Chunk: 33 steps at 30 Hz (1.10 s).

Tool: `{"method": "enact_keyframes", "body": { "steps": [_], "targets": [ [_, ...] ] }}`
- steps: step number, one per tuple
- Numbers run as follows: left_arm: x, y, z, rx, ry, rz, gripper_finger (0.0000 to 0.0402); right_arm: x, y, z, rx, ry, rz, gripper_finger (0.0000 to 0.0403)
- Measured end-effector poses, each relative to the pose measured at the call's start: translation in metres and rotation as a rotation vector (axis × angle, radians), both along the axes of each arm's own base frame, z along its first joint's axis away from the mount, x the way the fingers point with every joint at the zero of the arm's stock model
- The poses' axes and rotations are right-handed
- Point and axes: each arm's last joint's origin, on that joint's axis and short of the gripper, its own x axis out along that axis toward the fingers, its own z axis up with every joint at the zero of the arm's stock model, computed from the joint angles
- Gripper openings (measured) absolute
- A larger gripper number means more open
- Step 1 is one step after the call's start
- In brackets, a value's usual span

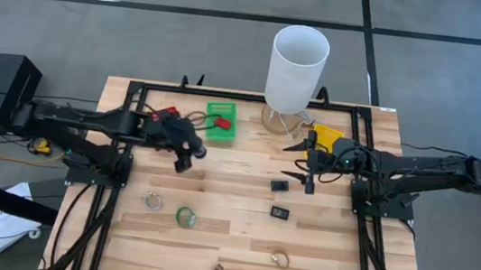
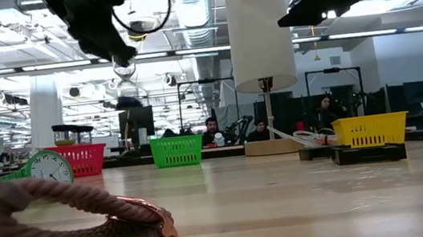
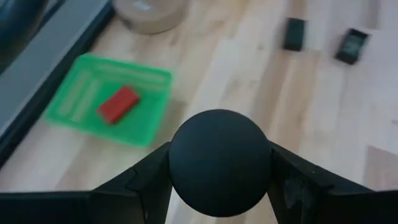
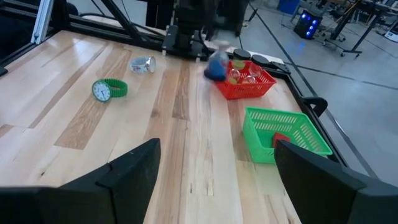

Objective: Pick & Place Office items
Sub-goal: Put the blue hourglass into the orange bin

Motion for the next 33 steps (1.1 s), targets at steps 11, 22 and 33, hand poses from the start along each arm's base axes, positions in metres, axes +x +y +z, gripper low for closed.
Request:
{"method": "enact_keyframes", "body": {
  "steps": [11,22,33],
  "targets": [
    [-0.029,0.025,0.007,0.053,0.061,0.197,0.0206,0.0,-0.002,0.0,0.001,0.003,-0.012,0.0306],
    [-0.043,0.048,-0.003,0.026,0.155,0.327,0.0215,-0.001,-0.002,-0.001,0.001,0.015,-0.012,0.0306],
    [-0.049,0.055,-0.053,0.012,0.169,0.417,0.0218,-0.001,-0.002,-0.003,0.017,0.027,-0.018,0.0306]
  ]
}}
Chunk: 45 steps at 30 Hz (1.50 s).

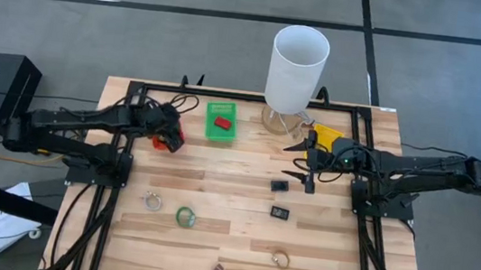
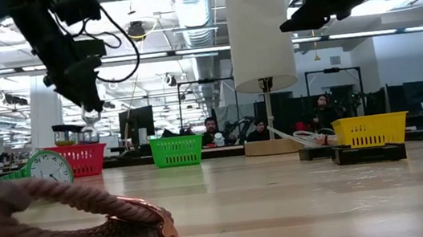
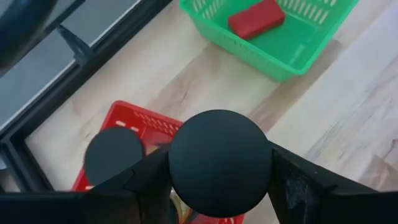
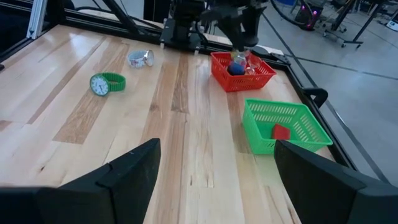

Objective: Pick & Place Office items
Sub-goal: Put the blue hourglass into the orange bin, then put the top black digital clock into the green bin

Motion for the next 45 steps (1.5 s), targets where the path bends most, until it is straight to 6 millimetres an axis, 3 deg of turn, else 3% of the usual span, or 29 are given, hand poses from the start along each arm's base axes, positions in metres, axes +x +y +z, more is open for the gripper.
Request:
{"method": "enact_keyframes", "body": {
  "steps": [6,10,20,28,33,45],
  "targets": [
    [-0.006,-0.001,-0.018,-0.002,0.032,0.048,0.0205,0.0,0.0,0.0,0.0,-0.001,0.0,0.0306],
    [-0.011,-0.003,-0.03,-0.021,0.066,0.061,0.0218,0.0,0.0,0.0,0.0,-0.001,0.001,0.0306],
    [-0.012,-0.003,-0.035,-0.021,0.071,0.061,0.0217,0.0,0.0,0.0,0.0,-0.001,0.0,0.0306],
    [-0.012,-0.003,-0.035,-0.019,0.074,0.057,0.0278,0.0,0.0,0.0,0.0,-0.001,0.0,0.0306],
    [-0.007,-0.001,-0.022,0.018,0.075,0.0,0.0297,0.0,0.0,0.0,0.0,-0.001,0.001,0.0306],
    [0.004,-0.001,0.017,0.079,0.015,-0.029,0.0298,0.0,0.0,0.0,0.0,-0.001,0.0,0.0306]
  ]
}}
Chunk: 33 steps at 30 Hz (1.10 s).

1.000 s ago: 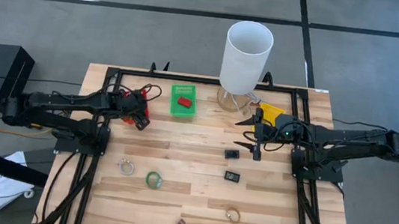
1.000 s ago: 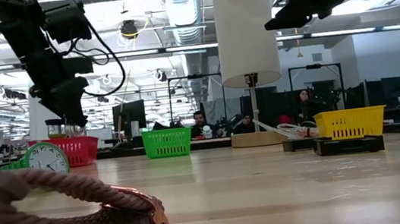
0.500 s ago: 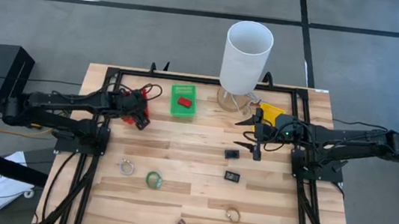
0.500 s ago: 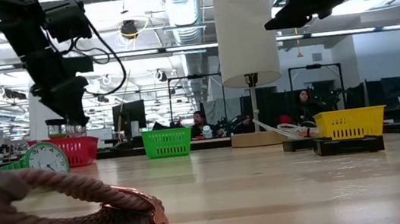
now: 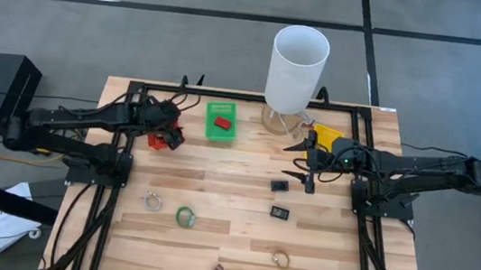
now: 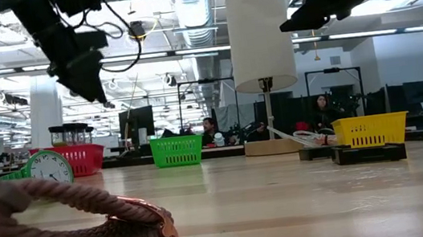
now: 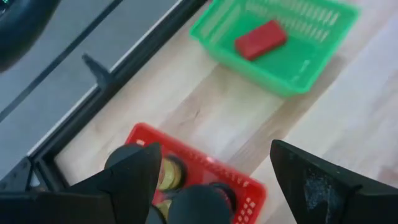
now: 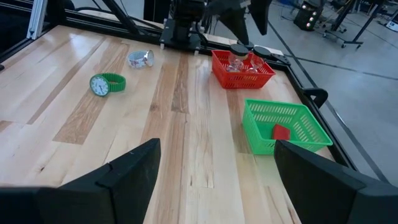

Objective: Pick & Place Office items
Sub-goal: Put the top black digital clock into the green bin

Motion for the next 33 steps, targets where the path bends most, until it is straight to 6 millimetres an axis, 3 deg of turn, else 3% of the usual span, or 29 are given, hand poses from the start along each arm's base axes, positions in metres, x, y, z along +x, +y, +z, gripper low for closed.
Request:
{"method": "enact_keyframes", "body": {
  "steps": [5,12,19,27,33],
  "targets": [
    [0.01,-0.015,0.01,-0.038,-0.066,-0.115,0.0298,0.0,0.0,0.0,0.0,0.0,0.0,0.0306],
    [0.028,-0.052,0.019,-0.102,-0.247,-0.316,0.0298,0.0,0.0,0.0,0.001,0.0,0.0,0.0306],
    [0.039,-0.082,0.028,-0.099,-0.41,-0.466,0.0298,0.0,0.0,0.0,0.111,-0.009,-0.04,0.0306],
    [0.039,-0.091,0.009,-0.099,-0.442,-0.515,0.0298,0.007,-0.002,-0.008,0.134,0.029,-0.057,0.0306],
    [0.039,-0.091,0.002,-0.101,-0.449,-0.511,0.0298,0.027,-0.002,-0.041,0.105,0.205,-0.047,0.0306]
  ]
}}
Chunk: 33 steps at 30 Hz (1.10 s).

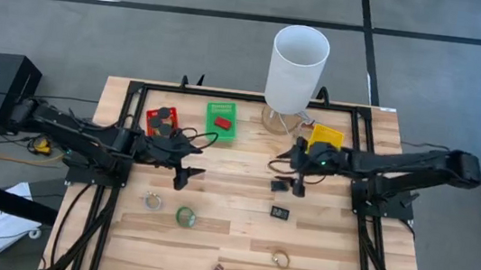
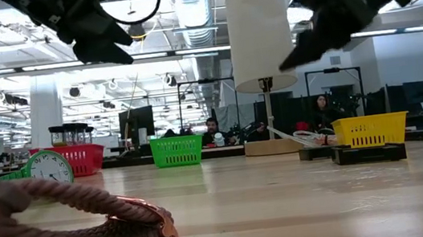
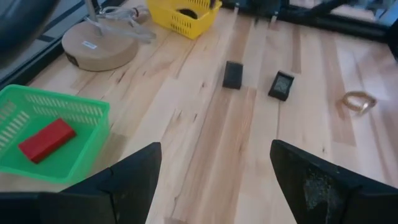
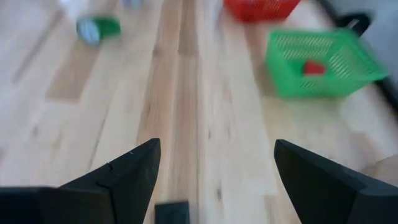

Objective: Pick & Place Office items
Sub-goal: Put the top black digital clock into the green bin

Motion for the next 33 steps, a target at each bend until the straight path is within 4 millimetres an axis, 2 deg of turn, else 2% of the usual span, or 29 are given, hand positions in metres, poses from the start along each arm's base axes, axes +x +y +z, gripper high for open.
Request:
{"method": "enact_keyframes", "body": {
  "steps": [6,15,27,33],
  "targets": [
    [0.001,0.0,-0.001,-0.016,-0.025,0.007,0.0298,0.013,0.005,-0.032,0.003,0.156,0.03,0.0306],
    [0.001,0.0,0.0,-0.018,-0.041,0.008,0.0298,0.013,0.008,-0.067,0.036,0.381,0.018,0.0306],
    [0.002,0.0,0.001,-0.02,-0.059,0.007,0.0298,0.018,0.008,-0.095,0.058,0.502,0.015,0.0302],
    [0.002,0.0,0.002,-0.02,-0.062,0.007,0.0298,0.018,0.008,-0.091,0.057,0.486,0.013,0.0263]
  ]
}}
